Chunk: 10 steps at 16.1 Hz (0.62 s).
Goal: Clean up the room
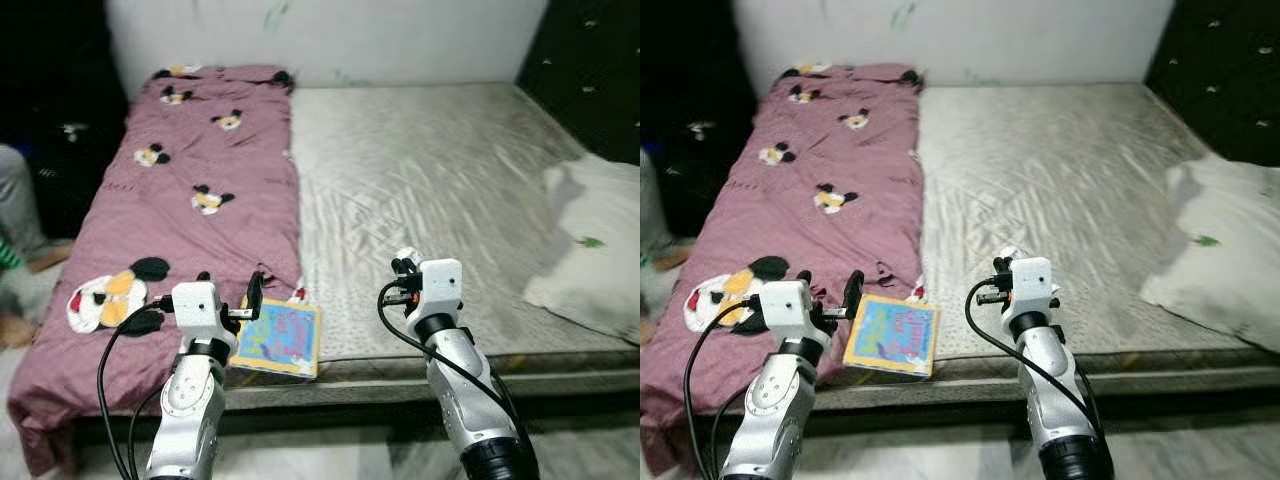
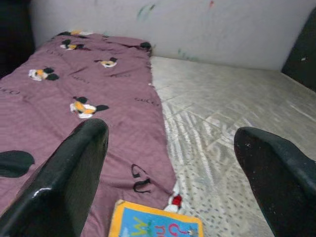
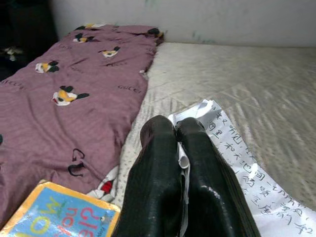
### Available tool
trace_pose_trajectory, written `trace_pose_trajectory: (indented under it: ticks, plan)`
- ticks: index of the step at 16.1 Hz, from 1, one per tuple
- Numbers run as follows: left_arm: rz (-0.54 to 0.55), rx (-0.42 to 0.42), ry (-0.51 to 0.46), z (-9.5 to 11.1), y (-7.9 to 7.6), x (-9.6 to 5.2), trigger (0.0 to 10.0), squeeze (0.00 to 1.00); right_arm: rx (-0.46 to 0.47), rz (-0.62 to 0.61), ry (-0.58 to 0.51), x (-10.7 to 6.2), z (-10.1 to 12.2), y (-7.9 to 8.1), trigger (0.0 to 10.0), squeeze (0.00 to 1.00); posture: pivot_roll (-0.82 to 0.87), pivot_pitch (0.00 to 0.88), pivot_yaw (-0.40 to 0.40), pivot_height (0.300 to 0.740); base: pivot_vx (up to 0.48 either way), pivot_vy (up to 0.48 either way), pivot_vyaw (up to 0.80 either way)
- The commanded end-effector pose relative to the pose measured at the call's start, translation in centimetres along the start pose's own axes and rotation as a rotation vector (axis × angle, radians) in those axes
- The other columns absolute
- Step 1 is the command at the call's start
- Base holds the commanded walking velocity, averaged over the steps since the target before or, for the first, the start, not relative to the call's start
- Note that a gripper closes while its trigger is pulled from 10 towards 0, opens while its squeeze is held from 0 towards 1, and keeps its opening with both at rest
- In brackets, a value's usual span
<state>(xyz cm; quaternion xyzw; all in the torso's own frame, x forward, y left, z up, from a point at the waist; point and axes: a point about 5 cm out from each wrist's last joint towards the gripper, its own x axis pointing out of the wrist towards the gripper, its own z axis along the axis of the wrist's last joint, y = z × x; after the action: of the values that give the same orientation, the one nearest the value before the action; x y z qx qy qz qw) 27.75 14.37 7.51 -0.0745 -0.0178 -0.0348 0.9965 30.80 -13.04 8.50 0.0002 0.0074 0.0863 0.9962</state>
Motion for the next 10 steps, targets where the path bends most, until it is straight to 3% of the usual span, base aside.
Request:
trace_pose_trajectory:
  ticks: [1,4,10]
  plan:
    - [-0.006,0.008,-0.014,0.41,0.11,0.06,10.0,0.0,-0.007,0.006,-0.009,0.2,0.35,0.05,10.0,0.0,0.01,0.074,0.009,0.74,0.337,0.0,0.0]
    - [-0.003,0.008,-0.014,0.46,0.13,0.03,10.0,0.0,-0.006,0.007,-0.01,0.2,0.37,0.09,10.0,0.0,0.01,0.077,0.008,0.74,0.33,0.0,0.0]
    - [0.05,0.002,0.005,0.19,0.62,0.03,10.0,0.0,-0.015,0.005,-0.005,0.2,0.26,-0.16,10.0,0.0,0.02,0.079,0.006,0.74,0.0,0.0,0.0]
